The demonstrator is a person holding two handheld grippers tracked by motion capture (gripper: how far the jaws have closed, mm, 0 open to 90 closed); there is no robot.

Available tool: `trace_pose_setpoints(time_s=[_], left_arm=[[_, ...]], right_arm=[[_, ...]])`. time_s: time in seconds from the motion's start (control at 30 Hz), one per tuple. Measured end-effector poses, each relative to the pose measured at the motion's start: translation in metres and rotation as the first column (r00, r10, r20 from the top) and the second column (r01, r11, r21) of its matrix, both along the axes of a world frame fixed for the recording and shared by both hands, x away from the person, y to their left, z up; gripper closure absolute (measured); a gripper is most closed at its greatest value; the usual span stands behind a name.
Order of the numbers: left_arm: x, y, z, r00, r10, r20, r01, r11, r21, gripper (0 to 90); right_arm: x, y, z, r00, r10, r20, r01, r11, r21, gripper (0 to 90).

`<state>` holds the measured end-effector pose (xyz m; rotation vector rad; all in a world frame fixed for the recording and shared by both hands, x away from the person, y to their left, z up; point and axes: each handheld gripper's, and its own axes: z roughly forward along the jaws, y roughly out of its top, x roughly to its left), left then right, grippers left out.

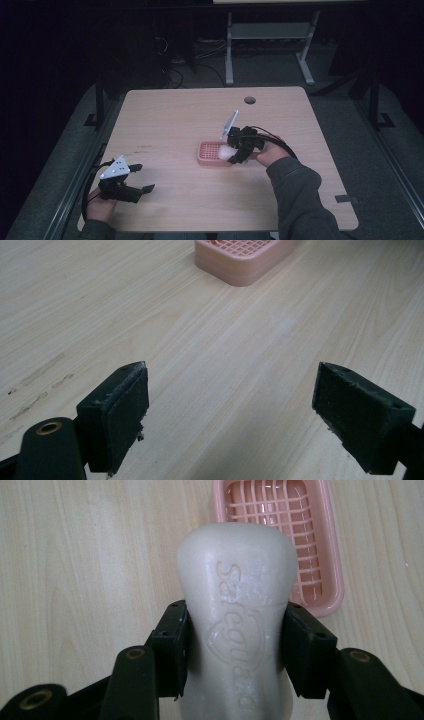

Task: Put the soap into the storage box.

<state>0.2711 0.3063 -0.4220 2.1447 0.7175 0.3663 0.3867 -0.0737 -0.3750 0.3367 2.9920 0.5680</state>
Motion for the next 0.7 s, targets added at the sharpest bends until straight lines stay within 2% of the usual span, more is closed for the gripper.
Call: trace_pose_setpoints(time_s=[0.7], left_arm=[[0.0,0.0,0.0,1.0,-0.002,-0.001,0.002,1.0,-0.001,14.8]], right_arm=[[0.011,0.017,-0.001,0.9996,0.027,-0.001,-0.027,0.999,-0.022,49.2]])
